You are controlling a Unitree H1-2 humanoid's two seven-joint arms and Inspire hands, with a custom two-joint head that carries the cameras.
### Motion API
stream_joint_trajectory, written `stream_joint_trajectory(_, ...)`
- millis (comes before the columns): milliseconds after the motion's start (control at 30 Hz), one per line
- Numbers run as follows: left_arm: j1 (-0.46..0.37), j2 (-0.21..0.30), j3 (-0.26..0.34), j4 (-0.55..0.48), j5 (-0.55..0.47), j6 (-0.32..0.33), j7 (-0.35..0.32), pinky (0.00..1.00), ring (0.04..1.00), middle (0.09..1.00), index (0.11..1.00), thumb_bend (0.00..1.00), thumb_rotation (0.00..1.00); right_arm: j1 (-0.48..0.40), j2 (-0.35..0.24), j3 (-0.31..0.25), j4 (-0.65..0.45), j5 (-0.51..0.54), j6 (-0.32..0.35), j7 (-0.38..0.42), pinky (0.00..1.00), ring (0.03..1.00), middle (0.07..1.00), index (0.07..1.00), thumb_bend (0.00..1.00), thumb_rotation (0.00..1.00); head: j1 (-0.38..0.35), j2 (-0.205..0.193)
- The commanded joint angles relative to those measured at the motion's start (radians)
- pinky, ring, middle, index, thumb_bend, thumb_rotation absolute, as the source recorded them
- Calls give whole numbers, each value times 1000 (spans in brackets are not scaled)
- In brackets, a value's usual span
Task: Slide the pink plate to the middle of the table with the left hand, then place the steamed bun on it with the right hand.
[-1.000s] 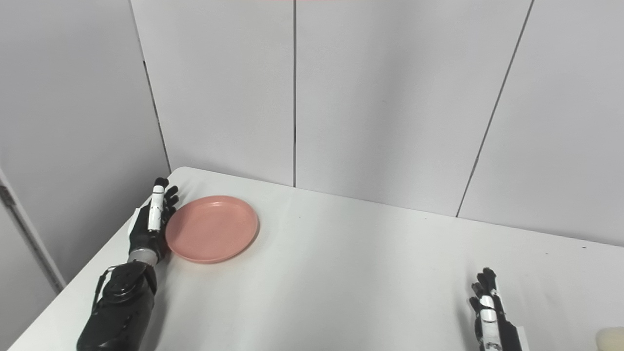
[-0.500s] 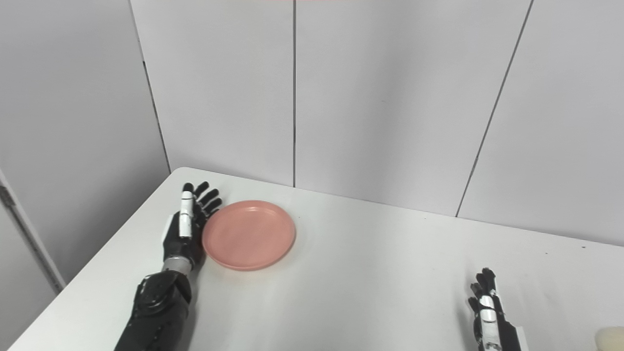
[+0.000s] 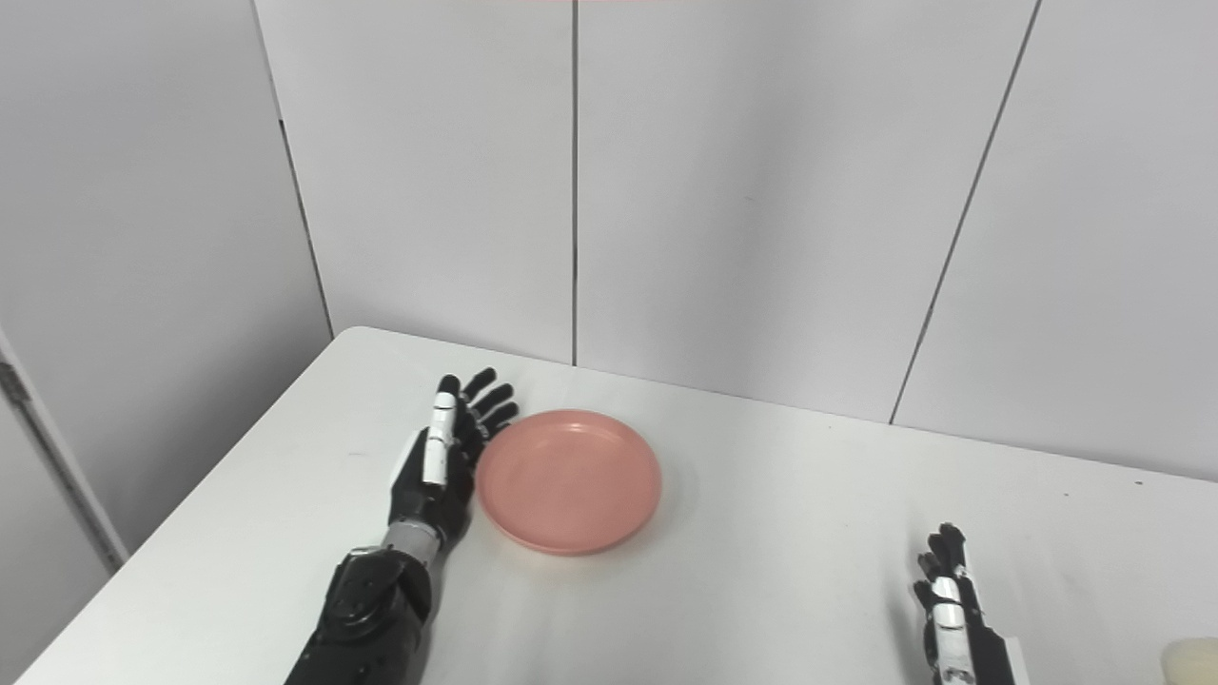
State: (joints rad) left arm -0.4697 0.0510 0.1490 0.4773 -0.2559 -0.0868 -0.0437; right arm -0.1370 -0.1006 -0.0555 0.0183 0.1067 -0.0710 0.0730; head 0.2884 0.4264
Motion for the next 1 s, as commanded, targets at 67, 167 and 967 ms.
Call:
stream_joint_trajectory(67,8,-13,-35,-53,-2,47,-42,914,870,869,865,686,1000,-34,0,-2,59,-12,-71,-1,1000,997,1000,1000,371,880,-54,17)
stream_joint_trajectory(167,24,-23,-43,-76,-1,61,-44,907,863,861,854,672,988,-39,1,3,84,-21,-95,2,1000,995,1000,1000,444,858,-116,33)
stream_joint_trajectory(967,184,-85,-172,-334,-16,218,-151,909,909,904,895,637,961,-60,80,53,32,-166,-48,-86,991,962,968,982,607,834,-415,199)
